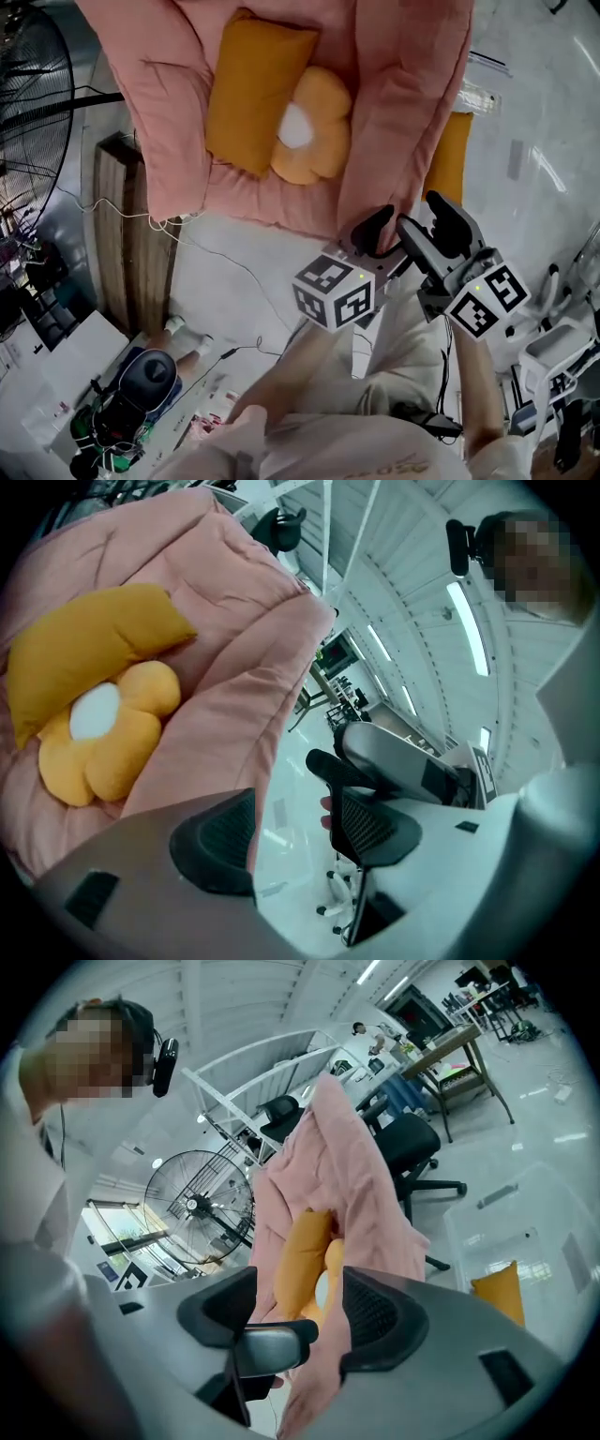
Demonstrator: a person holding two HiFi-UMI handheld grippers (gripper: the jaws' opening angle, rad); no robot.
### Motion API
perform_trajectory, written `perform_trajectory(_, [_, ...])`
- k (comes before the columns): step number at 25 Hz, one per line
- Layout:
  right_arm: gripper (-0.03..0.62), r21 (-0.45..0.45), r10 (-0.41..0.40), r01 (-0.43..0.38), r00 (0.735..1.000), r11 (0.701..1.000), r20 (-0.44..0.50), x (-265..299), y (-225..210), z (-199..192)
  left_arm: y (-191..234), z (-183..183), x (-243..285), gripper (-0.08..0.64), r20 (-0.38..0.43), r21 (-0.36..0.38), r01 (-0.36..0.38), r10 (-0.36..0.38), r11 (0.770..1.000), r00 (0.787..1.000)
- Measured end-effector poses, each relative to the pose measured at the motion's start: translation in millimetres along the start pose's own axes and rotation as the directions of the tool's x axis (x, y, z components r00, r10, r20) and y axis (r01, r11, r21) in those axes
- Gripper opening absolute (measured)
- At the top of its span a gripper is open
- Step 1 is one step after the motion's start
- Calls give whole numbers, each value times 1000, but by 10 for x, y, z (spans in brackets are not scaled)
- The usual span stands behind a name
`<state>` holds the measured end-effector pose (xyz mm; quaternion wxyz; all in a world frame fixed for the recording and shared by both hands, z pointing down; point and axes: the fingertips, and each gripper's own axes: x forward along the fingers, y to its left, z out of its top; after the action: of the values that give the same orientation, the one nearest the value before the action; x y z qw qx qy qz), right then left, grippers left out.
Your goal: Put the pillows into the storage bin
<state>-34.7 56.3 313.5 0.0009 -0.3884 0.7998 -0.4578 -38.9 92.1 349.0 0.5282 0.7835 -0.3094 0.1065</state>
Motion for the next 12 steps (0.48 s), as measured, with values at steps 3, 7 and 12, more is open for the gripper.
perform_trajectory(3, [286,-22,36,-37,999,999,-17,185,191,20,118,182,-280,290,20,49,-51,50,997,999])
perform_trajectory(7, [284,-38,43,-44,998,998,-39,418,298,-14,479,409,-622,291,60,84,-128,123,988,991])
perform_trajectory(12, [284,-58,54,-59,996,997,-75,717,399,-92,887,561,-848,295,91,64,-192,186,979,978])
